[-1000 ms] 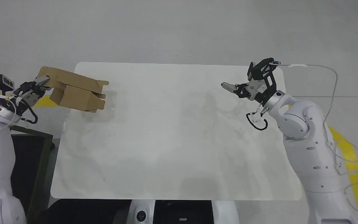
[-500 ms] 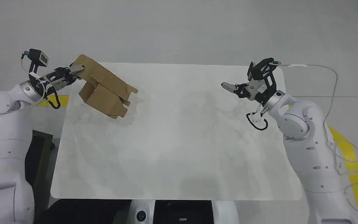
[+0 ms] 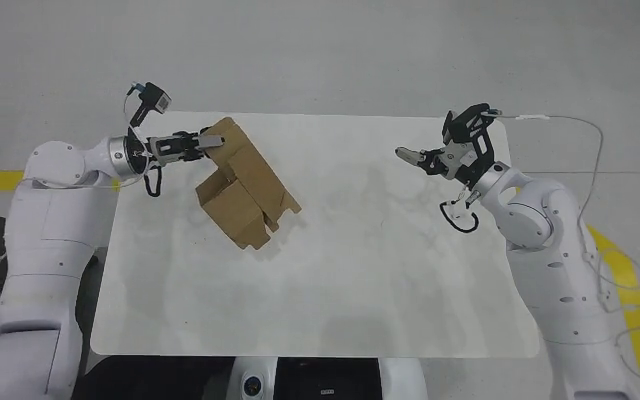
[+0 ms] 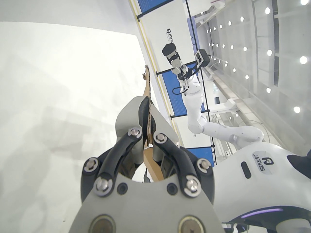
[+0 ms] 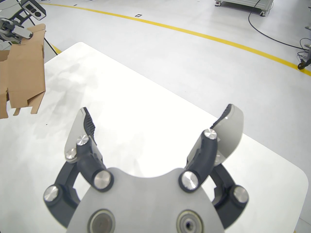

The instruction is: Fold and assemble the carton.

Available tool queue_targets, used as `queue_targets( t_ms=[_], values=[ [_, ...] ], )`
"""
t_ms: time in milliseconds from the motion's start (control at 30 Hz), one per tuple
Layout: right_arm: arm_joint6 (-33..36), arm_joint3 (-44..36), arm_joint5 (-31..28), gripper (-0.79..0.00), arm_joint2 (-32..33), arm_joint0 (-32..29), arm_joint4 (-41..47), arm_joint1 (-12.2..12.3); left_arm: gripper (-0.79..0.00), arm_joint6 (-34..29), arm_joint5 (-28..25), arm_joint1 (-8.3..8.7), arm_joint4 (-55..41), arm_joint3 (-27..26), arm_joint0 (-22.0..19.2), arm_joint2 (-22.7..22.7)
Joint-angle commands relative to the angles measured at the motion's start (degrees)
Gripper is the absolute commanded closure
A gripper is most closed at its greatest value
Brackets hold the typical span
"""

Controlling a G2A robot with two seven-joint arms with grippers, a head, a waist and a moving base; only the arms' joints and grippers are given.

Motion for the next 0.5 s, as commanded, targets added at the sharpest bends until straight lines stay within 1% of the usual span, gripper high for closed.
queue_targets(
  t_ms=[0, 267, 467],
  values=[
    [0.0, 0.0, 0.0, -0.785, 0.0, 0.0, 0.0, 0.0, 0.0, -0.1, 0.1, -0.09, 0.0, -0.8, -0.3, 1.3],
    [-0.4, -0.1, 0.5, -0.785, 0.1, -0.7, 0.7, 0.0, 0.0, -0.3, 0.3, -0.27, 0.6, -4.1, -1.1, 6.9],
    [4.6, 0.3, -2.2, -0.785, 0.0, -1.3, 8.5, 0.2, 0.0, 0.3, -0.3, -0.02, 1.6, -6.4, -1.8, 10.7]
  ],
)
